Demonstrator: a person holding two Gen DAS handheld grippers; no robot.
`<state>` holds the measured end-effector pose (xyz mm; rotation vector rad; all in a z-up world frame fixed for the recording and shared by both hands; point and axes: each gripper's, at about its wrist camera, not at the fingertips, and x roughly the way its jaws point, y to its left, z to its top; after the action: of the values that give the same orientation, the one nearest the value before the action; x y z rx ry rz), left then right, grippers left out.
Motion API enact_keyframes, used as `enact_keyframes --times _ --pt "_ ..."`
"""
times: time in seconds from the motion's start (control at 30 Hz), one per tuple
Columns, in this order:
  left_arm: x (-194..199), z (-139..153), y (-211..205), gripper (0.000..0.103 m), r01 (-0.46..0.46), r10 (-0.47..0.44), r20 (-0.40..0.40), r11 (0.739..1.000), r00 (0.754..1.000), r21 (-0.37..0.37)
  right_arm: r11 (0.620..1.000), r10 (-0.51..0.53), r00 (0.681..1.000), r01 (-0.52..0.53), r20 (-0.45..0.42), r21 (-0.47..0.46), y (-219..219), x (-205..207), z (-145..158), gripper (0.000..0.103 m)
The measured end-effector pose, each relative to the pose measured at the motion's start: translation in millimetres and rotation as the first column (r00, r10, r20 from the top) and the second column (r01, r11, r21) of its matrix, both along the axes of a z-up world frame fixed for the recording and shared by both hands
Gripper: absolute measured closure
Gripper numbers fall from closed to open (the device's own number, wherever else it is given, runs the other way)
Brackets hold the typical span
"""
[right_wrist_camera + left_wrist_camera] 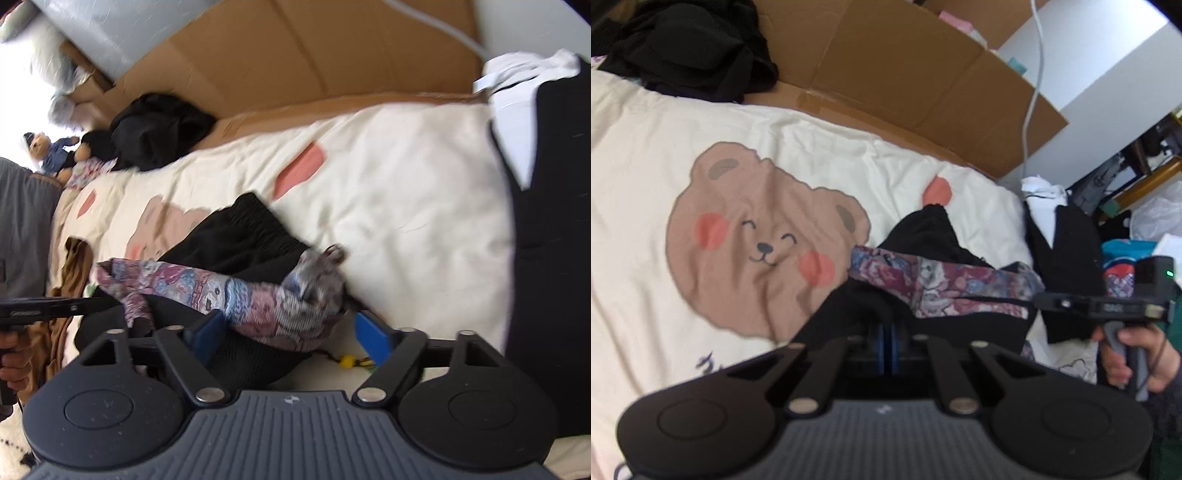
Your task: Fold clothes
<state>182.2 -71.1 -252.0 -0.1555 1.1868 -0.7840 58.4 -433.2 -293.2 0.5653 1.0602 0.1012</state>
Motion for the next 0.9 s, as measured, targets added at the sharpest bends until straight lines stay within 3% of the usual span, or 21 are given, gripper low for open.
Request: enact_keyframes --times 0.03,0.1,0.17,0.27,0.47,0.63,0.77,0.83,0.9 --pt "-6 4 9 0.100 -0.008 0.008 0.003 1.000 1.000 -0.007 1.000 0.006 1.000 -0.006 0.000 -0.002 4 2 -1 0.039" --pt "-12 9 22 0.100 -0.026 0.027 0.012 1.000 1.000 -0.006 0.999 0.019 1.000 -0.019 0.006 -0.027 12 5 -1 0.060" --pt "-15 9 42 0.100 -0.063 0.063 -0.004 0.998 0.998 -0.014 0.999 0.031 0.999 -0.031 0.020 -0.034 18 7 3 0.074" --pt "-15 7 63 0.100 -0.112 0.112 -0.023 0.993 0.993 -0.022 0.997 0.064 0.996 -0.061 0.063 -0.037 26 8 12 0.083" --pt "-21 4 102 0.100 -0.171 0.171 -0.039 0.985 0.985 -0.016 0.989 0.146 0.979 -0.144 0.140 -0.021 60 16 34 0.088" --pt "-31 -10 144 0.100 -0.236 0.236 -0.080 0.972 0.968 0.010 0.970 0.242 0.958 -0.244 0.156 -0.006 106 21 42 0.088" --pt "-39 -15 169 0.094 -0.232 0.238 -0.060 0.968 0.969 0.093 0.944 0.326 0.933 -0.329 0.152 -0.004 147 20 42 0.088" --pt "-43 -13 178 0.091 -0.208 0.214 -0.018 0.964 0.977 0.167 0.931 0.361 0.921 -0.364 0.147 -0.004 168 18 40 0.088" --pt "-44 -7 189 0.083 -0.220 0.220 0.023 0.958 0.975 0.184 0.921 0.388 0.911 -0.390 0.141 -0.012 185 16 38 0.088"
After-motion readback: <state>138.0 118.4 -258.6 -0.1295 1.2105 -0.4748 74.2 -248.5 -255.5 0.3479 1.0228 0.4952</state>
